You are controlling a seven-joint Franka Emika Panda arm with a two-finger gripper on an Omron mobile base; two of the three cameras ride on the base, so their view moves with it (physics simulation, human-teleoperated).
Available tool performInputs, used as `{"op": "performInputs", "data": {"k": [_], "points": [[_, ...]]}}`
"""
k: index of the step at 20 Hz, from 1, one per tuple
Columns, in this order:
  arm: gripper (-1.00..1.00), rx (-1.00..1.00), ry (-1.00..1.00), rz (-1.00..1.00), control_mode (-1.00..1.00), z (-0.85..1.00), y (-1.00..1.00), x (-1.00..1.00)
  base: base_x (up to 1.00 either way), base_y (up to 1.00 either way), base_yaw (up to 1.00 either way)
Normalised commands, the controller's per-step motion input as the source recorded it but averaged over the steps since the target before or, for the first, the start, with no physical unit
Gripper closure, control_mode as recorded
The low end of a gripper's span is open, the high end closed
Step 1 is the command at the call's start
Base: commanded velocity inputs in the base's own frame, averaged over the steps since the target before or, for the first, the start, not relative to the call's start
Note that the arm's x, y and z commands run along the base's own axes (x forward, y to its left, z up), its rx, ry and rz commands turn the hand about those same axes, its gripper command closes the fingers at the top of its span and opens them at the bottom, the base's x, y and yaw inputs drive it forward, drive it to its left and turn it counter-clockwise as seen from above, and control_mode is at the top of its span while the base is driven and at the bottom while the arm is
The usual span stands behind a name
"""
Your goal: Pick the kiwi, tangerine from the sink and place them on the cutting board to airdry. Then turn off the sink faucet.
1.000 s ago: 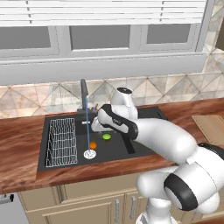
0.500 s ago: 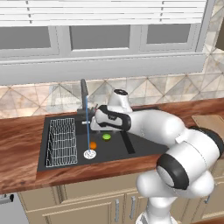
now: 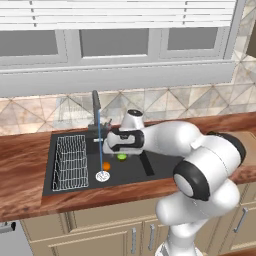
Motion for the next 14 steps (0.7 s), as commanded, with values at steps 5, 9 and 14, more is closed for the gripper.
{"op": "performInputs", "data": {"k": [5, 9, 14], "points": [[-1.00, -0.04, -0.06, 0.00, -1.00, -0.14, 0.14, 0.00, 0.00, 0.00, 0.00], [-1.00, -0.04, -0.06, 0.00, -1.00, -0.10, 0.14, 0.00, 0.00, 0.00, 0.00], [-1.00, -0.04, -0.05, 0.00, -1.00, -0.07, 0.12, 0.00, 0.00, 0.00, 0.00]]}}
